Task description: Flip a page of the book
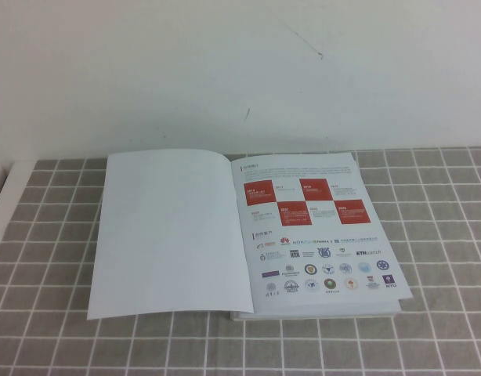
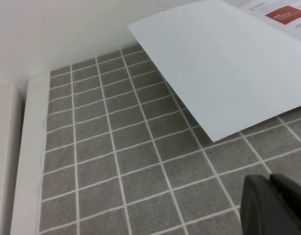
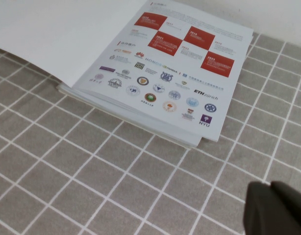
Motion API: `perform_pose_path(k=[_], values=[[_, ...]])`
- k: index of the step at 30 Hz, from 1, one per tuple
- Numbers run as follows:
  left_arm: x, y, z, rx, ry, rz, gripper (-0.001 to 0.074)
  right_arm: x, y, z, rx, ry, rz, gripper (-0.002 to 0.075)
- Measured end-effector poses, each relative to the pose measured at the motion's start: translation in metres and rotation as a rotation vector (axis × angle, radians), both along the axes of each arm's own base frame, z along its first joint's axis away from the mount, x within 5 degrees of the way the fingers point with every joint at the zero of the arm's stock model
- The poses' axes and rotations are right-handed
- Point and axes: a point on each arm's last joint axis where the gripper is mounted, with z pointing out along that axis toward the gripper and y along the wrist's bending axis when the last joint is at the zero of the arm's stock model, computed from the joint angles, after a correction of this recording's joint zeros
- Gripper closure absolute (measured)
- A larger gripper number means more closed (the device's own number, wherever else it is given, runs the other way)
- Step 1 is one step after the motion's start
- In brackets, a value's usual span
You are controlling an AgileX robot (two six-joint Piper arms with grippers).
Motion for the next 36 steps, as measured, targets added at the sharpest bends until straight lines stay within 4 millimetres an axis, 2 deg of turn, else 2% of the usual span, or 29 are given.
perform_pose_path(k=[26, 32, 36], values=[[0.000, 0.000, 0.000, 0.012, -0.003, -0.001, 0.0738, -0.001, 0.000, 0.000, 0.002, -0.008, 0.000, 0.0727], [0.000, 0.000, 0.000, 0.012, -0.003, -0.001, 0.0738, -0.011, -0.002, 0.004, 0.018, -0.085, -0.010, 0.0727], [0.000, 0.000, 0.000, 0.012, -0.003, -0.001, 0.0738, -0.008, -0.009, -0.003, -0.111, -0.227, -0.030, 0.0727]])
